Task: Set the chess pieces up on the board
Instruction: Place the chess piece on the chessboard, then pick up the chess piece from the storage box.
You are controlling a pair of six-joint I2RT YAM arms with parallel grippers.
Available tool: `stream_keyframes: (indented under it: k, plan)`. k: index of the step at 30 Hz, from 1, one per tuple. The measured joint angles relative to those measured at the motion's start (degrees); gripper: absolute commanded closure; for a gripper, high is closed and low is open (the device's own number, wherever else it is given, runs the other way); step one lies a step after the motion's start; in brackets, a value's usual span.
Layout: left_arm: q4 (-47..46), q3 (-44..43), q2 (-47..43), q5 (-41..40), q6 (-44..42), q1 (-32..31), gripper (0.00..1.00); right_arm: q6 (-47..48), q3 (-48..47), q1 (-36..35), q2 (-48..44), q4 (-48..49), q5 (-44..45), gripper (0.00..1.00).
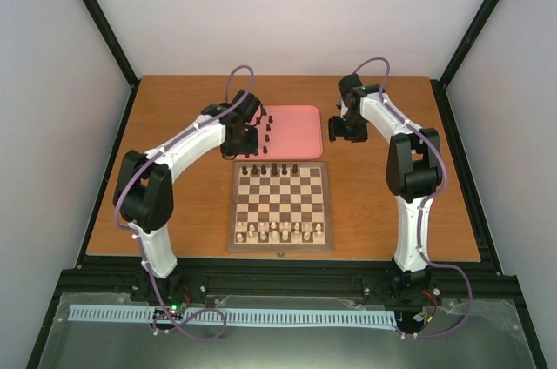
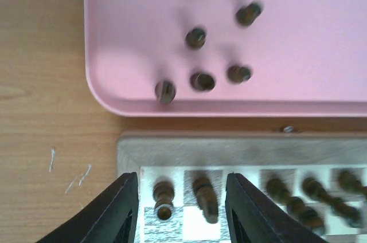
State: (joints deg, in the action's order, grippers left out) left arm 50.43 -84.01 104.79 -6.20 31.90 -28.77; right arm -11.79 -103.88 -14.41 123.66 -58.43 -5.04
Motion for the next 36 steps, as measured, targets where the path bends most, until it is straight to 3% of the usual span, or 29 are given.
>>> stream_keyframes:
  k: [9,15,36]
  plan:
    - [-0.2,-7.56,3.15,0.04,-1.49,1.62,0.57,0.0,0.0,0.0,0.0,-0.02,-0.11,0.29]
    - [-0.2,-7.61,8.22,0.37,-2.29,3.69,0.57,0.0,0.0,0.0,0.0,-0.02,-0.11,0.29]
    - [-2.6,-5.18,10.36,4.28,-3.32,6.27,0.61,0.02,0.0,0.0,0.24,-0.02,-0.09,0.29]
